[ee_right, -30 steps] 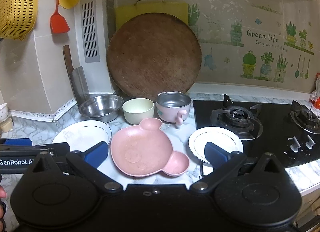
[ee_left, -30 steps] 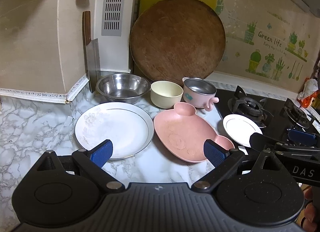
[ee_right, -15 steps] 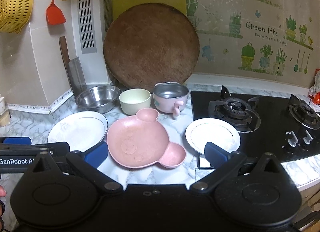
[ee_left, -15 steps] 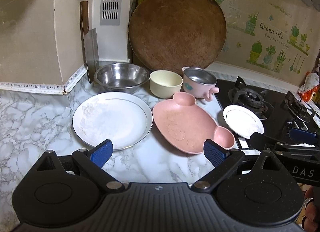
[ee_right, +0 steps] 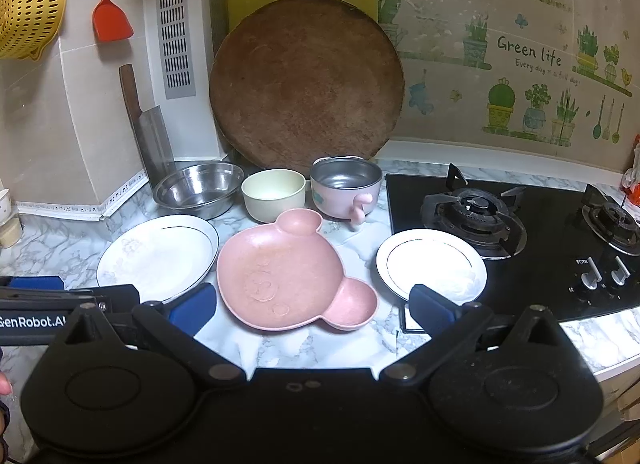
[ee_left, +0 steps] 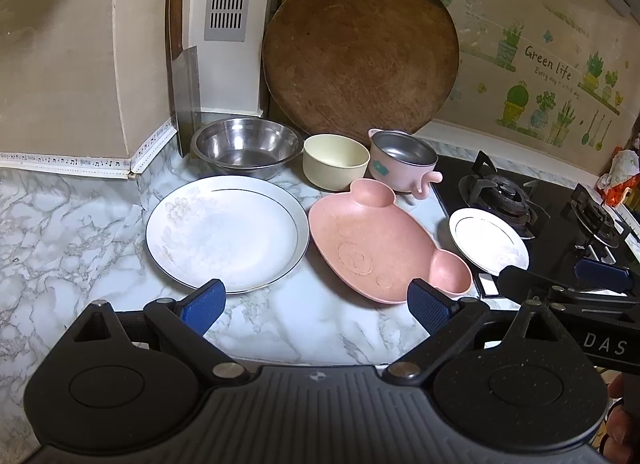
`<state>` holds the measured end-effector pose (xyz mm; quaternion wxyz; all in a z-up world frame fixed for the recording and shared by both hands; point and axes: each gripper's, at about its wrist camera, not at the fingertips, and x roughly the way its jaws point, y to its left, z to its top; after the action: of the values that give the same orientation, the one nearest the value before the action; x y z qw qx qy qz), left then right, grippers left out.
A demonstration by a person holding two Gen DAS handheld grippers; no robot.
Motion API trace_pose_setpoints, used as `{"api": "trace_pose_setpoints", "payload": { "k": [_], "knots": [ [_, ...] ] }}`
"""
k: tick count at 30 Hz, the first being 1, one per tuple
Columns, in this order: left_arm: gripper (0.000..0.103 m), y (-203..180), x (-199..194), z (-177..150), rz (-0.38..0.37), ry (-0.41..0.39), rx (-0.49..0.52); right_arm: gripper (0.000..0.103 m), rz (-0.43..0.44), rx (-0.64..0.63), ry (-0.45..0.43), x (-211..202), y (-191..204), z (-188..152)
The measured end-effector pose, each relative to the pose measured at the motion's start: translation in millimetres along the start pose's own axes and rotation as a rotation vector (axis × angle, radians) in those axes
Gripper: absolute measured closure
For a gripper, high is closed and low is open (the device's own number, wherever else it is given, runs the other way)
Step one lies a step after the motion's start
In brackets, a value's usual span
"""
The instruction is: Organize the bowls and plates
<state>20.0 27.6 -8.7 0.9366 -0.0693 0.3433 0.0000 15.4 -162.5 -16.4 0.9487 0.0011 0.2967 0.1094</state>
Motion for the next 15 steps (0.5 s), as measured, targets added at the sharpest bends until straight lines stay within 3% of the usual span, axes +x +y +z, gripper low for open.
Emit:
{"api": "trace_pose_setpoints", "payload": {
  "k": [15],
  "knots": [
    [0.005,15,5,5,0.002,-0.004,-0.009,0.0,0.001,-0.011,-0.001,9,10,4]
  ]
}}
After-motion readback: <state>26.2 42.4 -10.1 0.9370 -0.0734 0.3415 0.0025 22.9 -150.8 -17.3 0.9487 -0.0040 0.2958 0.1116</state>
